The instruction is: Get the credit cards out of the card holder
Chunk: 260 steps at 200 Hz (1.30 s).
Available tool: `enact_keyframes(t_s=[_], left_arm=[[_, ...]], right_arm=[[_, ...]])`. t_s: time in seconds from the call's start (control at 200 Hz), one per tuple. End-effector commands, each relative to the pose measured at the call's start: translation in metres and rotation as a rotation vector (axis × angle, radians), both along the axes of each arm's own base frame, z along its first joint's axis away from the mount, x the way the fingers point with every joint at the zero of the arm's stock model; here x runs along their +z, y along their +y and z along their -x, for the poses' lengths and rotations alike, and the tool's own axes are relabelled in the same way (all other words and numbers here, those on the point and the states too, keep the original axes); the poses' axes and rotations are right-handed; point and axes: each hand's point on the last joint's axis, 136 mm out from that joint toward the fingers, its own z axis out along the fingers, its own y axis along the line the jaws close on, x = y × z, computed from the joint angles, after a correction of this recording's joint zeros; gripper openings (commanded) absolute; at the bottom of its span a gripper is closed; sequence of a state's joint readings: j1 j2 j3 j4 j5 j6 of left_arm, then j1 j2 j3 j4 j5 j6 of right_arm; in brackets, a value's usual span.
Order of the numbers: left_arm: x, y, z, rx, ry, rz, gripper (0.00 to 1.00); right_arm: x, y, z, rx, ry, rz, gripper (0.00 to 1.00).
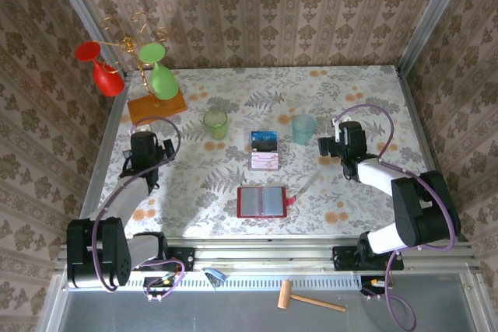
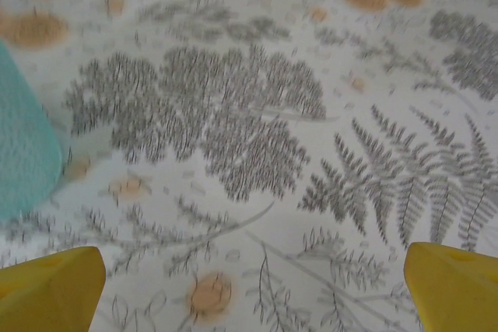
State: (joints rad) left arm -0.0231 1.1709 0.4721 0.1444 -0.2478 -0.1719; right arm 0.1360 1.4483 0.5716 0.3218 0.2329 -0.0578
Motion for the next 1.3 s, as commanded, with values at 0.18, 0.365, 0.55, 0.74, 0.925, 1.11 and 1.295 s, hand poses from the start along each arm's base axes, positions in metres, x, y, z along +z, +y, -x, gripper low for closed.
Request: enact_keyframes(t_s=[0.18,0.365,0.55,0.74,0.925,1.11,1.295], left_arm=[[0.015,0.005,-0.033,-0.077,-0.244,-0.014,1.0],[0.015,-0.005,-0.052,-0.167,-0.308,-0.023,1.0],[0.01,-0.022,-0.056,-0.267,-0.302,-0.017,1.0],[-0.003,-0.024,-0.052,-0.265,-0.321,-0.024,1.0],[-0.006,-0.035,-0.063,-0.28,-0.268,-0.105,1.0],[-0.005,-0.035,-0.062,-0.28,-0.271,-0.109,1.0],[-0.005,-0.042,-0.062,-0.31,-0.275,-0.123,1.0]], right_arm=[[0.03,-0.016,-0.016,-0.042,-0.257,-0.135,1.0],[0.022,-0.022,-0.016,-0.068,-0.271,-0.154,1.0],[0.016,-0.022,-0.013,-0.057,-0.298,-0.162,1.0],[0.016,-0.022,-0.012,-0.06,-0.294,-0.162,1.0],[0.017,-0.022,-0.013,-0.06,-0.297,-0.161,1.0],[0.017,-0.022,-0.013,-0.06,-0.297,-0.16,1.0],[0.017,-0.022,-0.013,-0.059,-0.297,-0.161,1.0]])
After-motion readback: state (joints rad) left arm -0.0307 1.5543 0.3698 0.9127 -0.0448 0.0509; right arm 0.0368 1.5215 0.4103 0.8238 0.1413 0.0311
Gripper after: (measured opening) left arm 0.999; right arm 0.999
